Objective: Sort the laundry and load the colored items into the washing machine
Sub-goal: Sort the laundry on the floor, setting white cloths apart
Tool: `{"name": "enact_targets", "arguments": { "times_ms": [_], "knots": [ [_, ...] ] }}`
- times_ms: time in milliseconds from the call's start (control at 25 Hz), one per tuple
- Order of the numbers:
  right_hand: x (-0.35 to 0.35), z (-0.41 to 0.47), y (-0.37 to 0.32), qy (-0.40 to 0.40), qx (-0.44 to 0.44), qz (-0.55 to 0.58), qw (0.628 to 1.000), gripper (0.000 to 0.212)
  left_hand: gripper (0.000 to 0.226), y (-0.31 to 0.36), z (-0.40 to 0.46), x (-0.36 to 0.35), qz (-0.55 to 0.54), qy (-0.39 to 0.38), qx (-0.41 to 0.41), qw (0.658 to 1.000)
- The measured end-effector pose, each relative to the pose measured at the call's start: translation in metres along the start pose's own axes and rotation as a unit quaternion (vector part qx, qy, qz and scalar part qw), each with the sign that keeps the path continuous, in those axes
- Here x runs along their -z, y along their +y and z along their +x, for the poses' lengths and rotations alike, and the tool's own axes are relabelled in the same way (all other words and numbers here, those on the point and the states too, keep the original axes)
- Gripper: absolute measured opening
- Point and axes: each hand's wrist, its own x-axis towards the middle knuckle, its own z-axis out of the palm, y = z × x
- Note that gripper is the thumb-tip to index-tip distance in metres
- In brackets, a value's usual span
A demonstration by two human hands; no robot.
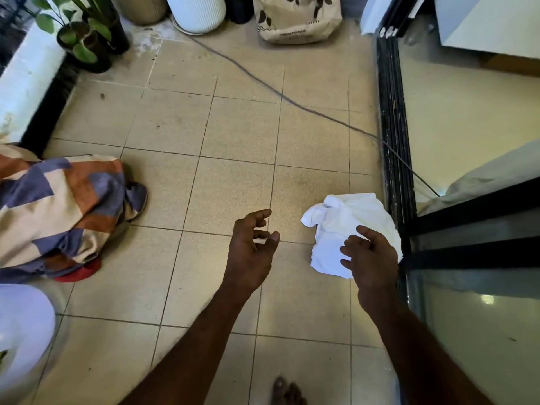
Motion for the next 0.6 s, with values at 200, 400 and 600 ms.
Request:
{"name": "enact_targets", "arguments": {
  "times_ms": [200, 400, 600],
  "knots": [
    [-0.034, -0.008, -0.034, -0.022, 0.113, -0.157, 0.981, 0.037, 0.051, 0.006, 0.011, 0.032, 0.051, 0.046, -0.027, 0.997],
    [-0.116, -0.031, -0.080, -0.125, 0.195, -0.247, 0.941, 0.039, 0.062, 0.017, 0.026, 0.111, 0.055, 0.166, -0.004, 0.985],
    [-0.235, -0.084, -0.114, -0.244, 0.288, -0.313, 0.871, 0.040, 0.068, 0.006, 0.020, 0.236, 0.141, 0.254, 0.038, 0.956]
  ]
}}
